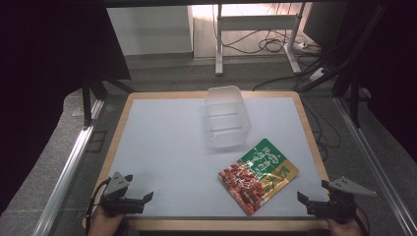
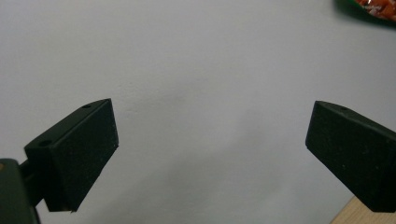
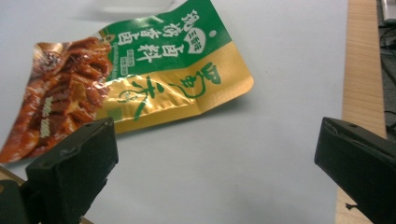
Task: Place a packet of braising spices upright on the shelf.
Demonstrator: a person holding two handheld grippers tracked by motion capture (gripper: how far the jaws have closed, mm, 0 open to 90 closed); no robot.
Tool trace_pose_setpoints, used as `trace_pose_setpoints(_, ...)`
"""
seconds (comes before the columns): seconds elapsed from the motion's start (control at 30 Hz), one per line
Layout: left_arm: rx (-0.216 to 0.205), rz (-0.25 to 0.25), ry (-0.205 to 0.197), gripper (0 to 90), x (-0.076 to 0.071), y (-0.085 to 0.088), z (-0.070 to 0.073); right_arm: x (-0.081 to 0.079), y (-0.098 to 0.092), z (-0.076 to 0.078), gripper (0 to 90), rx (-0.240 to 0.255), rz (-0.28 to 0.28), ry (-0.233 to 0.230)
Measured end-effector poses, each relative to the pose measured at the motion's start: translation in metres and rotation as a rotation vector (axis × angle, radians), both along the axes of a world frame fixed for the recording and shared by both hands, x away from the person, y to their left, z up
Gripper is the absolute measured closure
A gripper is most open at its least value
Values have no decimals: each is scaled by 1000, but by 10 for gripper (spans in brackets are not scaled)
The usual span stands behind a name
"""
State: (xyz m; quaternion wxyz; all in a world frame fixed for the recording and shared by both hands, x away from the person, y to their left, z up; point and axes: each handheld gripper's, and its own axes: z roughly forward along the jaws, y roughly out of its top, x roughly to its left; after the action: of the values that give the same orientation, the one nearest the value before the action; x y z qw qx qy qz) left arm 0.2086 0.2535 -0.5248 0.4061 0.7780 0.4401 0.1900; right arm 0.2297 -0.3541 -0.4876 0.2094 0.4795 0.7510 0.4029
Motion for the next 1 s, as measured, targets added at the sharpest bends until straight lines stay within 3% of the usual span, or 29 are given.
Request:
trace_pose_setpoints(0.27,17,-6,-6,23,-1,-2,0,-1,2,0,0,-44,-2,-21)
trace_pose_setpoints(0.47,4,-3,-3,23,-1,0,0,0,2,-1,0,-51,1,-14)
trace_pose_setpoints(1.0,29,-10,-10,23,-1,-3,0,0,4,-2,0,-74,7,-17)
